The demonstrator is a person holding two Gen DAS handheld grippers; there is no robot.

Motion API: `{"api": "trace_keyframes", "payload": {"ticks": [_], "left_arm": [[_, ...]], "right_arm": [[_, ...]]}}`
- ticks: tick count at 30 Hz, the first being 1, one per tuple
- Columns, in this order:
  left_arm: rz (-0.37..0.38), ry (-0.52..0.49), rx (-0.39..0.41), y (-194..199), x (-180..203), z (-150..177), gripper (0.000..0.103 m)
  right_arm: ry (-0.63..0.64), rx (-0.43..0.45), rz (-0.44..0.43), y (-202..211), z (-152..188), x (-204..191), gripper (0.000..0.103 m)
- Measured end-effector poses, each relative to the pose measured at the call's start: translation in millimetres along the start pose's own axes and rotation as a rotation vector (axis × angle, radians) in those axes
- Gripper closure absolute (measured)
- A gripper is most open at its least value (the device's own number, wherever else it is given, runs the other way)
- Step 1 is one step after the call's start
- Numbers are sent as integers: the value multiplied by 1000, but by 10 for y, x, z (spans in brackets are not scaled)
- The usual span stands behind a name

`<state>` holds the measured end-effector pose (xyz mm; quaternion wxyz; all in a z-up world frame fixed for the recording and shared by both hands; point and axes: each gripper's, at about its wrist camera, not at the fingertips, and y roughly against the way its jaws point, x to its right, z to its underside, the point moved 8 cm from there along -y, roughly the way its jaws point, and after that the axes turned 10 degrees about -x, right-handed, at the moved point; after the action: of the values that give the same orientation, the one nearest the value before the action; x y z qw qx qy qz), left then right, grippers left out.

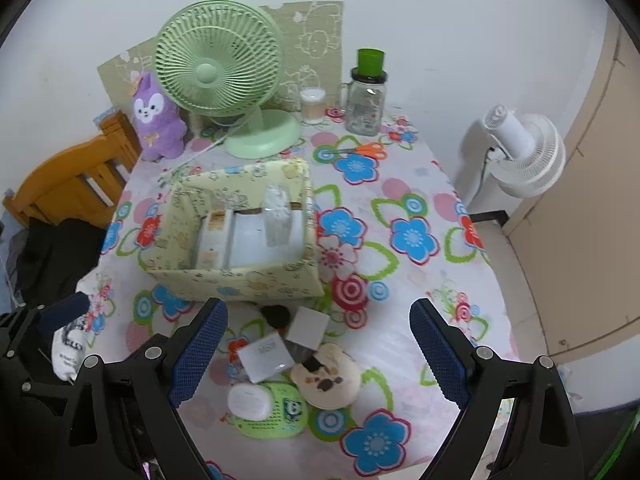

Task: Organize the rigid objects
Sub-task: 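Withdraw both grippers from the fabric box toward the remaining items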

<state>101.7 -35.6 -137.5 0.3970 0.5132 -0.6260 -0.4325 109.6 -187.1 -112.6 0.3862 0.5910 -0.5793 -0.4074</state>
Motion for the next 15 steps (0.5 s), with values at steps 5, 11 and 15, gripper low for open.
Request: {"api": "trace_keyframes", "payload": {"ticks": [5, 11, 15], "left_arm": [[17, 26, -21, -107, 54, 58, 5], [-6, 54, -61, -306, 92, 161, 5], [-9, 63, -76, -413, 114, 197, 5]], "right_arm": [[31, -11, -13, -61, 39, 83, 9], [73, -30, -43, -215, 76, 129, 9], [101, -47, -51, -339, 111, 139, 9]]}}
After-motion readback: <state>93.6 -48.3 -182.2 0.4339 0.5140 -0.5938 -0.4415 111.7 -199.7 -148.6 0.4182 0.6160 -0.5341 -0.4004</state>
